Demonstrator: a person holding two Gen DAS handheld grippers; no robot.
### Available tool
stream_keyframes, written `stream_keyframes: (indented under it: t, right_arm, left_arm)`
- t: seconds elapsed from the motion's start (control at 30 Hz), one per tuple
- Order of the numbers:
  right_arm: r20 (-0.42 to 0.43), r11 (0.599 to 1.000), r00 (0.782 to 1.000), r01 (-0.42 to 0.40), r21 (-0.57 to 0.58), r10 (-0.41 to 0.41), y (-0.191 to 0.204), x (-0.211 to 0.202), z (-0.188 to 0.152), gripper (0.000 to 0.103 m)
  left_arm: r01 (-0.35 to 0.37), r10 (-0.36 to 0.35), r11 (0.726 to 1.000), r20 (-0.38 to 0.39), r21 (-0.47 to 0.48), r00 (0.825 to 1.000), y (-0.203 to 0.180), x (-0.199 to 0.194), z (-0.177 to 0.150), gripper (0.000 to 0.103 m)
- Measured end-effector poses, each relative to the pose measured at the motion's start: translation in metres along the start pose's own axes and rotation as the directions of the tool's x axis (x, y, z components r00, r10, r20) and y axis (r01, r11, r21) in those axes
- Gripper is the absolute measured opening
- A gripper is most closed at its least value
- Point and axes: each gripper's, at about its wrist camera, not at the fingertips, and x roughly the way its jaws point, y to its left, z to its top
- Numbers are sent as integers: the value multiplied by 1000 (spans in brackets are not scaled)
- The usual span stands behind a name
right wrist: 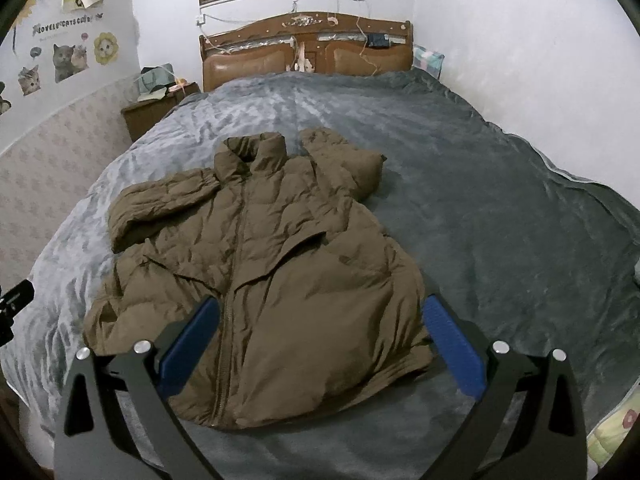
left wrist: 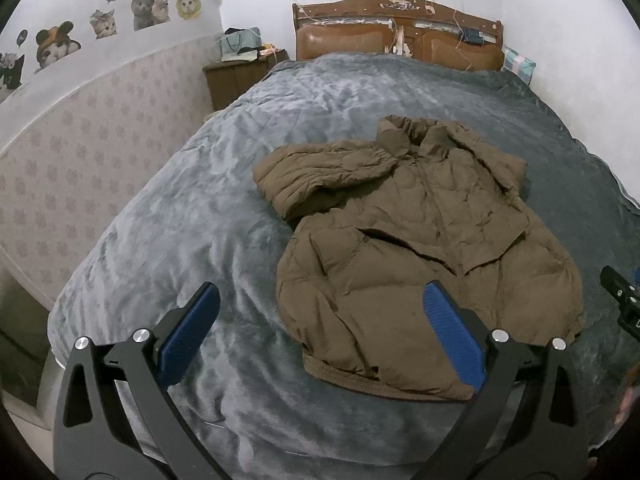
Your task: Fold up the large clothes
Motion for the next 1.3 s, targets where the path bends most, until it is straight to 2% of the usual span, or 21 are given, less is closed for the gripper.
stream_keyframes:
  t: [1.3]
  right_arm:
    - [9, 1000, 1000, 13, -4, -13, -3, 1, 6, 102]
  left_arm:
    - [-11, 11, 1000, -33, 14, 999, 3, 14, -1, 100]
